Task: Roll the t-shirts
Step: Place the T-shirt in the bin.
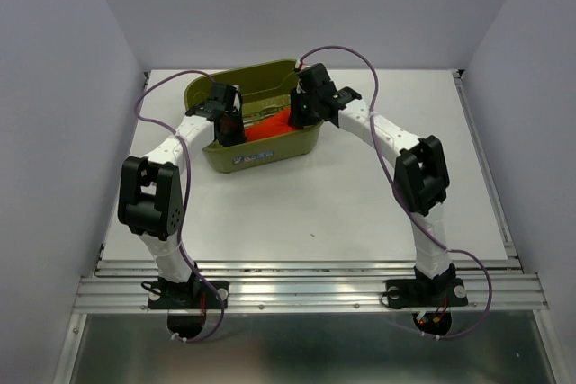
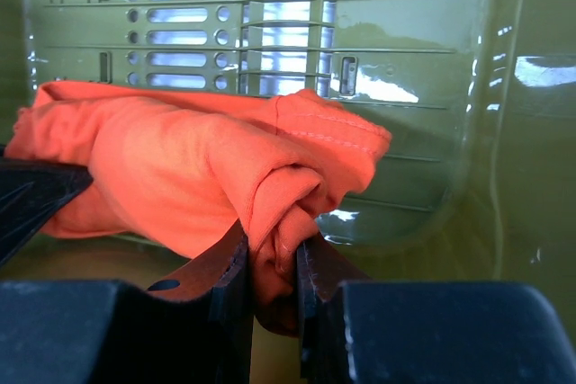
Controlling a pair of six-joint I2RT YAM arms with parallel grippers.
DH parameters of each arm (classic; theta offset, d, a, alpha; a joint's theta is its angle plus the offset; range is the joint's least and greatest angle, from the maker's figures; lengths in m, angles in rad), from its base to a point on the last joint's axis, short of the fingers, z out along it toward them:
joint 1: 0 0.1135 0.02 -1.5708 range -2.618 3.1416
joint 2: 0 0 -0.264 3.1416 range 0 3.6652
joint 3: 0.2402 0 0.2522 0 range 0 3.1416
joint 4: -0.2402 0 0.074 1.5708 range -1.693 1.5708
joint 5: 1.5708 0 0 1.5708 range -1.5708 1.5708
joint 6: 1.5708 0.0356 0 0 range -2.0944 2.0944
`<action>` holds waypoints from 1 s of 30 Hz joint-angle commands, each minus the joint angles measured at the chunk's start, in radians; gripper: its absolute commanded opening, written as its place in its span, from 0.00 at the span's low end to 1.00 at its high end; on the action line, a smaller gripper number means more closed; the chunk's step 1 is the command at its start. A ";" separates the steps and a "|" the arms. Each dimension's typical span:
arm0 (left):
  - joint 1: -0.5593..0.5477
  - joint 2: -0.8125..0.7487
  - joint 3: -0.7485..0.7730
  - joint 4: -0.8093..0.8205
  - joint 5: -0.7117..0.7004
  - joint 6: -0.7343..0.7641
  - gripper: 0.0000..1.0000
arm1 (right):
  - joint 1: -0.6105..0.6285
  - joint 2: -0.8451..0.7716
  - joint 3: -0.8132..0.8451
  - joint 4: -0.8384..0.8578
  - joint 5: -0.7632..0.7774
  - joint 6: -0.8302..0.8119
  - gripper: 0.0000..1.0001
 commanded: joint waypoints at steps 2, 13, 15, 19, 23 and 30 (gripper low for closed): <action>0.003 -0.072 0.043 -0.042 -0.061 0.022 0.00 | -0.022 0.072 0.020 -0.063 0.100 -0.043 0.01; 0.006 -0.093 0.085 -0.057 -0.093 0.017 0.00 | -0.012 0.102 0.142 -0.081 0.095 -0.041 0.01; 0.008 -0.090 0.092 -0.057 -0.090 0.016 0.00 | -0.012 0.099 0.142 -0.069 0.094 -0.040 0.01; 0.010 -0.083 0.102 -0.062 -0.089 0.016 0.00 | -0.012 0.102 0.158 -0.057 0.080 -0.038 0.01; 0.008 -0.072 0.101 -0.071 -0.086 0.022 0.00 | -0.012 0.107 0.152 -0.060 0.080 -0.044 0.01; 0.008 -0.055 0.072 -0.079 -0.077 0.031 0.00 | -0.012 0.108 0.091 -0.058 0.074 -0.052 0.01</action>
